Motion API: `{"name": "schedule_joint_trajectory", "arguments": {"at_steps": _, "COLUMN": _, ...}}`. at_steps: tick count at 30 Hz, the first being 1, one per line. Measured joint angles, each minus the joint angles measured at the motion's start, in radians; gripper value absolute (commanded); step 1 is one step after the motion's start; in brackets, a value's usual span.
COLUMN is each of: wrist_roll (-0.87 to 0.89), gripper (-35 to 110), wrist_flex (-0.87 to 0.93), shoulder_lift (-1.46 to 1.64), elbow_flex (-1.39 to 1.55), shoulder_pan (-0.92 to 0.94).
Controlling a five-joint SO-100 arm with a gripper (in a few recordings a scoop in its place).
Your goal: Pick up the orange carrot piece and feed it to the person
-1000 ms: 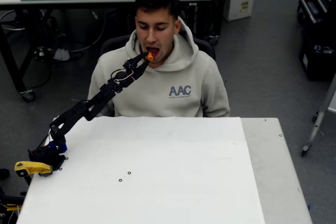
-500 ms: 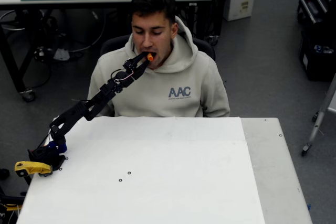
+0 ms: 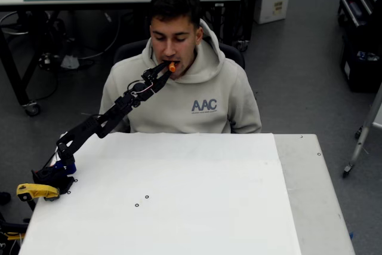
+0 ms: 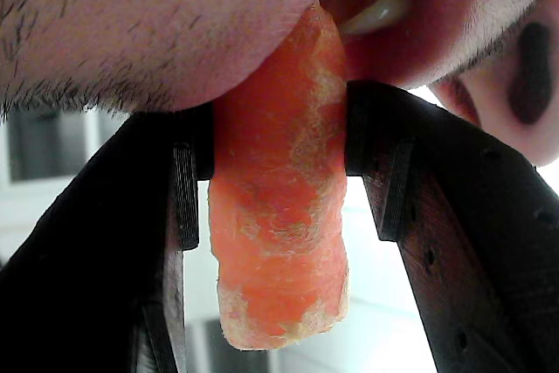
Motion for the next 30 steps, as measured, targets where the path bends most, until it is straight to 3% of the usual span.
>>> {"name": "schedule_joint_trajectory", "arguments": {"at_steps": 21, "wrist_roll": -0.011, "gripper": -1, "wrist_flex": -0.003, "shoulder_lift": 0.000, "elbow_flex": 0.000, "shoulder_pan": -0.015}}
{"name": "schedule_joint_trajectory", "arguments": {"at_steps": 30, "wrist_roll": -0.017, "gripper": 20, "wrist_flex": -0.003, "shoulder_lift": 0.000, "elbow_flex": 0.000, "shoulder_pan": -0.015}}
